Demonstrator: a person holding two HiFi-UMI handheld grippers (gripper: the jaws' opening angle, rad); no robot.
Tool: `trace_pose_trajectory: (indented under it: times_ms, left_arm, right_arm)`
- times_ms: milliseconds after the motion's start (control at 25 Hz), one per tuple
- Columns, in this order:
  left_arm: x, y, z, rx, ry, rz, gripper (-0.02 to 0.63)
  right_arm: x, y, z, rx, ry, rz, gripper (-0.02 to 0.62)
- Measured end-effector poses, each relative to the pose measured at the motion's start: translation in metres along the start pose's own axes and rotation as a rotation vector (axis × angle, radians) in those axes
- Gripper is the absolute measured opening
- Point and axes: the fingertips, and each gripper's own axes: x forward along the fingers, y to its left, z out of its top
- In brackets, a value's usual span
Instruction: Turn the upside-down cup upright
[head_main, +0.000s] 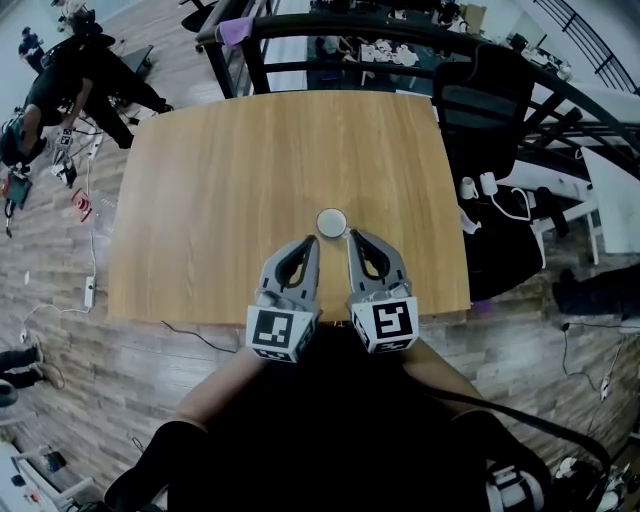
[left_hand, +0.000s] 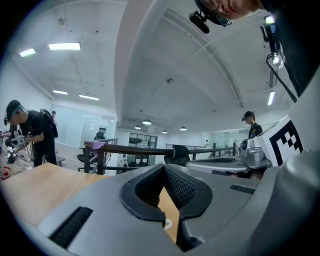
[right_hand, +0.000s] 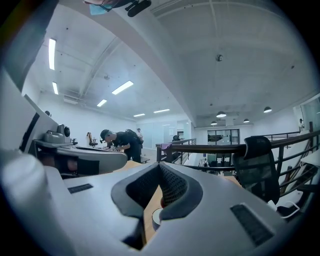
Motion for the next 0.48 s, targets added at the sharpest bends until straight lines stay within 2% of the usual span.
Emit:
trace_pose_trajectory:
  times_ms: [200,480]
  left_arm:
    - [0.010,0.001,0.006,0.018,-0.012,-0.022,0.006]
    - [0.014,-0.001,0.003,0.030,-0.003,-0.029,0.006]
  right_arm:
    - [0.007,-0.002,0.014,-0.018,-0.037,0.002,0.012]
    - [0.006,-0.002,0.011,0.001,-0.027,0.005,0.012]
